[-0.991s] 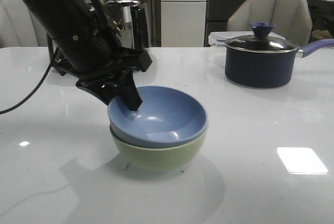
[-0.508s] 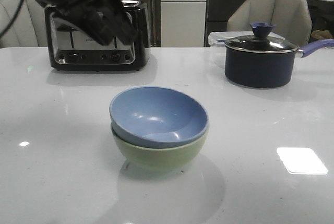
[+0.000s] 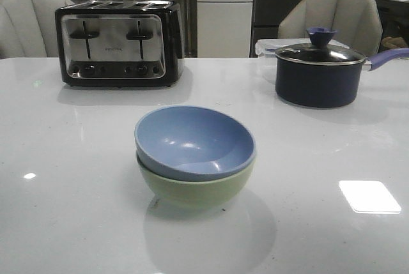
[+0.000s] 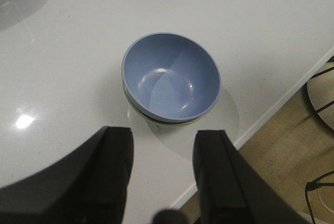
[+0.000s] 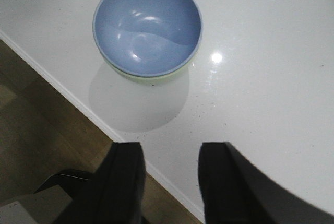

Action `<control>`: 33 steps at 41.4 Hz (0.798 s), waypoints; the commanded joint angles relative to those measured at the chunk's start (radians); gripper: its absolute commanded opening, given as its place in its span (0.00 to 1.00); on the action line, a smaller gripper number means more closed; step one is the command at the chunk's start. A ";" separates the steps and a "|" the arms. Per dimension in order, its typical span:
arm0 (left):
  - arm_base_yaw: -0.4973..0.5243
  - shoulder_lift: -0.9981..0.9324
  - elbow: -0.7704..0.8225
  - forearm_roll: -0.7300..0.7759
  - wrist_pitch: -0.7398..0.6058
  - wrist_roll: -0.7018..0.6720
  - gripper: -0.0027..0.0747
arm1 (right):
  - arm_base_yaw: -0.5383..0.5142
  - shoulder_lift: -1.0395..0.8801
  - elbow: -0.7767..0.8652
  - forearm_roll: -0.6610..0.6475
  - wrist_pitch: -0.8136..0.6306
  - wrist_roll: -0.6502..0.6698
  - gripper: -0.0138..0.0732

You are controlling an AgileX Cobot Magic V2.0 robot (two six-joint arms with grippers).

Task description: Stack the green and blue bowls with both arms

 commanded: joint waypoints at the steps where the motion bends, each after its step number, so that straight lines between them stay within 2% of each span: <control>1: -0.006 -0.124 0.037 -0.022 -0.045 0.004 0.50 | 0.000 -0.010 -0.025 -0.003 -0.055 -0.004 0.60; 12: -0.006 -0.373 0.173 -0.022 -0.047 0.004 0.50 | 0.000 -0.010 -0.025 -0.002 -0.054 -0.004 0.60; 23: -0.006 -0.398 0.213 0.001 -0.069 0.004 0.50 | 0.000 -0.010 -0.025 -0.002 -0.048 -0.004 0.60; 27: -0.004 -0.398 0.226 0.028 -0.081 0.002 0.46 | 0.000 -0.010 -0.025 -0.014 -0.048 -0.004 0.53; 33: -0.004 -0.398 0.249 0.095 -0.110 -0.061 0.25 | 0.000 -0.010 -0.025 -0.015 -0.048 -0.004 0.30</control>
